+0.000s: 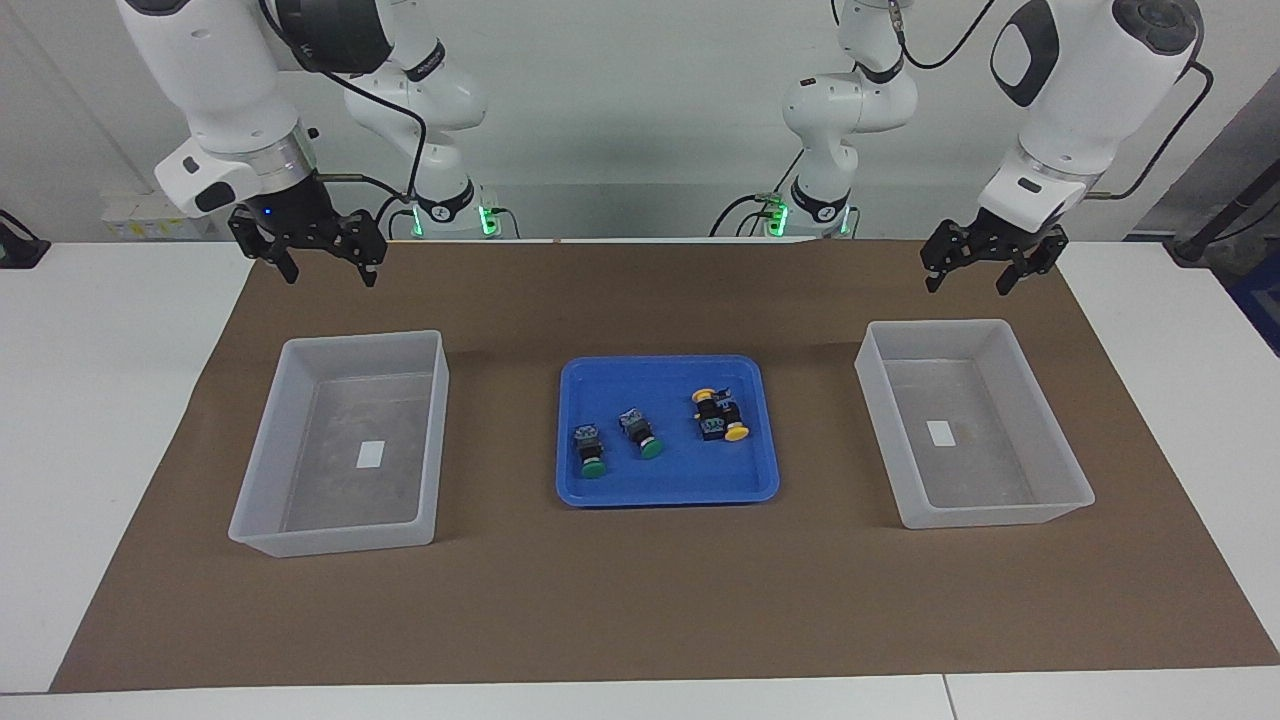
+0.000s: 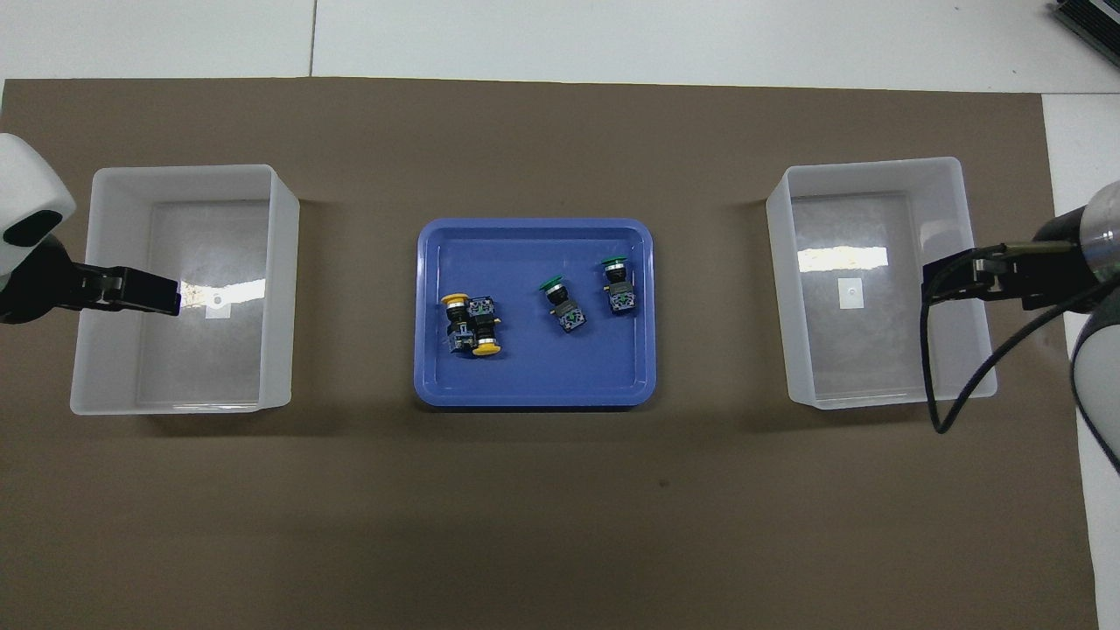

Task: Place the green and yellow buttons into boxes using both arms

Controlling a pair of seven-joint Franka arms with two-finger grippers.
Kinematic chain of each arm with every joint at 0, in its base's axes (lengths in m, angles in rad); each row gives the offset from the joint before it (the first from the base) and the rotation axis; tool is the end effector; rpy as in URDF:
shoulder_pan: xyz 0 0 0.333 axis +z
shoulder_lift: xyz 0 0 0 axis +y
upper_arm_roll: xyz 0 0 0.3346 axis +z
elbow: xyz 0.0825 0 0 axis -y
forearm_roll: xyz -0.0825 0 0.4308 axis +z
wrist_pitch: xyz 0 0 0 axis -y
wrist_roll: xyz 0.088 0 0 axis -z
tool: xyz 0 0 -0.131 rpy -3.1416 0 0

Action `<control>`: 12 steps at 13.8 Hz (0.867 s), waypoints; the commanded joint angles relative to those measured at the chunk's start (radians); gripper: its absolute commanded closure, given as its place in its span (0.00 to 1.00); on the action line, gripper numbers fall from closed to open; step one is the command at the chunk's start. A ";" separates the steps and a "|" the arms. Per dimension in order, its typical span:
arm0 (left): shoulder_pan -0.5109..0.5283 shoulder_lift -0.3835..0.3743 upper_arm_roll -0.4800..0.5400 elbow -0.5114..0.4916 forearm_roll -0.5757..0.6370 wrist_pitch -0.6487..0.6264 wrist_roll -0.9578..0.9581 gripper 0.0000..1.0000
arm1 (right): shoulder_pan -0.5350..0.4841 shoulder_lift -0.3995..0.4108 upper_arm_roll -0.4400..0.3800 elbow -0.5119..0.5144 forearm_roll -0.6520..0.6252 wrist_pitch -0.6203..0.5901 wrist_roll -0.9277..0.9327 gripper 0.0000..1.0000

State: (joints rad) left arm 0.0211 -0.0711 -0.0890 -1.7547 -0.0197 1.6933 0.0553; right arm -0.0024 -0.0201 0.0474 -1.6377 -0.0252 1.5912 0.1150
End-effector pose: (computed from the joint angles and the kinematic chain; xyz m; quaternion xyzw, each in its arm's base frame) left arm 0.5836 -0.0434 0.5758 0.9981 -0.0603 0.0047 0.0067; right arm 0.5940 0.0237 0.5982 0.9992 -0.0346 -0.0121 0.0141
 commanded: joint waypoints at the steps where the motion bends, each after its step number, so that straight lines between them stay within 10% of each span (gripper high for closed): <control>1: 0.010 -0.029 -0.006 -0.026 -0.009 0.008 -0.006 0.00 | -0.005 -0.023 0.005 -0.031 0.010 0.023 -0.005 0.00; 12: -0.090 -0.110 -0.018 -0.219 -0.009 0.167 -0.222 0.00 | -0.005 -0.020 0.005 -0.063 0.010 0.124 -0.003 0.00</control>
State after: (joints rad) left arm -0.0120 -0.1023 -0.1119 -1.8391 -0.0231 1.7631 -0.0882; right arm -0.0036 -0.0200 0.0474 -1.6587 -0.0251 1.6735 0.1150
